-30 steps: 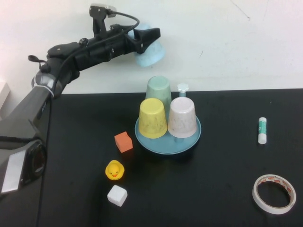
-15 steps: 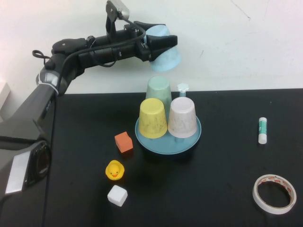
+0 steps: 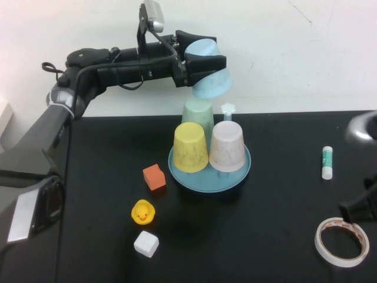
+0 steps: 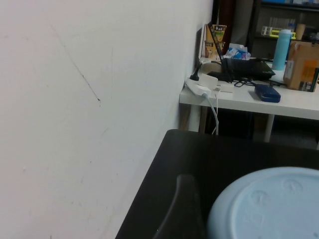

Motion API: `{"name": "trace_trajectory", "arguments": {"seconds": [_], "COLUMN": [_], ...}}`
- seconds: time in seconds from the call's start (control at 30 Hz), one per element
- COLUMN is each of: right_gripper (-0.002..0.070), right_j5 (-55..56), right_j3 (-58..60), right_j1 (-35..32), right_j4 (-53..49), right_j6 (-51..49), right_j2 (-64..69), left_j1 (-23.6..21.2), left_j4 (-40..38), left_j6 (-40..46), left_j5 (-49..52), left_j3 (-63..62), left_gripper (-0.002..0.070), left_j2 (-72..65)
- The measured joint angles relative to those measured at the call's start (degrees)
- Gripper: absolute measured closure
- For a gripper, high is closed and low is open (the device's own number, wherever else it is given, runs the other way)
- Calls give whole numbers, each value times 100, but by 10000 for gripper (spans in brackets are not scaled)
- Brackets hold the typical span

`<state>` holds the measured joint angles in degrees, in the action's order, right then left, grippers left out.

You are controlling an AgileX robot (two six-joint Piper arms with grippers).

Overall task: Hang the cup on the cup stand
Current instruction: Place the cup on the cup holder

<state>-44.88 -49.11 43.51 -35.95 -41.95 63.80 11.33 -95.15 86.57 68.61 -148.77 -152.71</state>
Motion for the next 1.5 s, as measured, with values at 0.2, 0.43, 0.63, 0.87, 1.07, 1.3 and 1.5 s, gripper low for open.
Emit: {"name": "trace_trajectory", "arguments": {"seconds": [0.2, 0.43, 0.63, 0.87, 1.07, 1.3, 1.5], "right_gripper": [678, 678, 678, 678, 678, 678, 678], "right_j5": [1223, 1962, 2005, 1378, 1028, 927, 977], "right_j3": [-134, -541, -1686, -3625, -5154, -6289, -6870], "right_j1": [-1435, -2924, -3296, -3791, -3844, -3752, -3609], "right_j4": [1614, 5776, 8874, 10064, 10116, 10075, 10000], "right_j6": [1270, 5408, 8574, 9710, 9751, 9647, 9913], "right_j2": [622, 2004, 3773, 5955, 7283, 8124, 8659], "left_j1": [106, 127, 127, 127, 171, 171, 171], "left_j4": [0, 157, 423, 518, 518, 930, 1457], "left_j6": [3, 117, 164, 164, 164, 164, 164], "left_j5": [13, 23, -194, -606, -715, -672, -531], "left_j3": [0, 0, 0, 0, 0, 0, 0], "left_gripper": [125, 125, 125, 125, 125, 125, 125], "left_j2": [0, 0, 0, 0, 0, 0, 0]}}
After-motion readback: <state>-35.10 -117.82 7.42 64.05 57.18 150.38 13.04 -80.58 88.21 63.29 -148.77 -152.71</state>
